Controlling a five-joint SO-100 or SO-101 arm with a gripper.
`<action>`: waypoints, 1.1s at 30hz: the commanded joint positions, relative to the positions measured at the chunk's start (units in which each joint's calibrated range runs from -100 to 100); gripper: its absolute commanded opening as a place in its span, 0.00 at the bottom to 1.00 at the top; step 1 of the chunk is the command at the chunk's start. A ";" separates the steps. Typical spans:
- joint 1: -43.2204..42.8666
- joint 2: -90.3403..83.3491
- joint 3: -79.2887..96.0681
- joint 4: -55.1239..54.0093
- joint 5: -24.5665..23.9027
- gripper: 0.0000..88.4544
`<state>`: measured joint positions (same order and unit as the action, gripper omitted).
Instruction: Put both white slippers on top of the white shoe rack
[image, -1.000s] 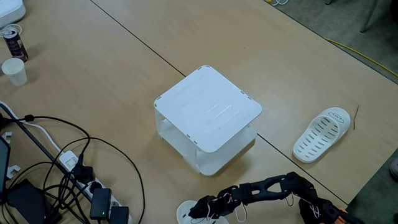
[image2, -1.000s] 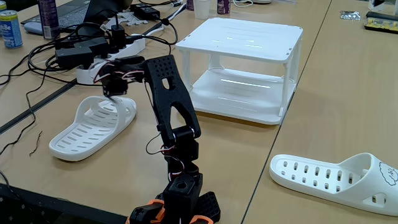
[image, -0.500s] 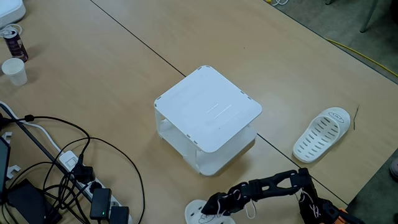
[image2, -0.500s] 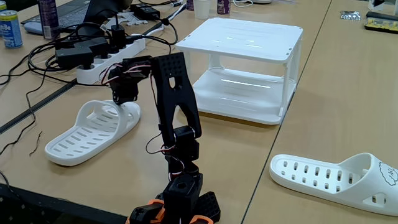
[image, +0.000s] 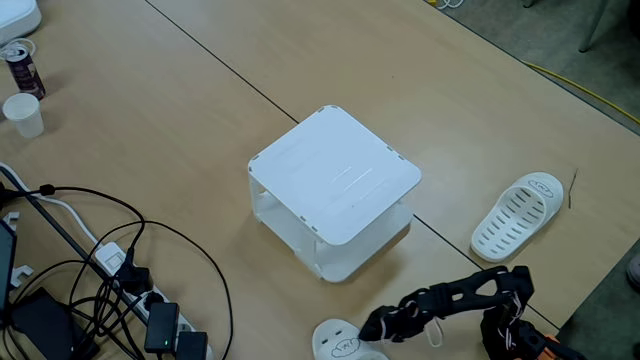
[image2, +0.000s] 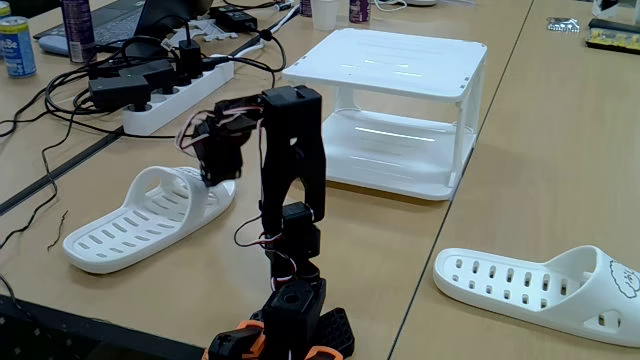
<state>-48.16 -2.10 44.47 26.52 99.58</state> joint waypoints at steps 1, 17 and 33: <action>-1.51 -4.67 14.75 1.86 0.42 0.01; 12.80 -8.37 -5.73 1.86 0.42 0.01; 0.80 25.20 -51.47 1.86 0.42 0.01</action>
<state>-44.72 17.69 6.02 28.33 99.58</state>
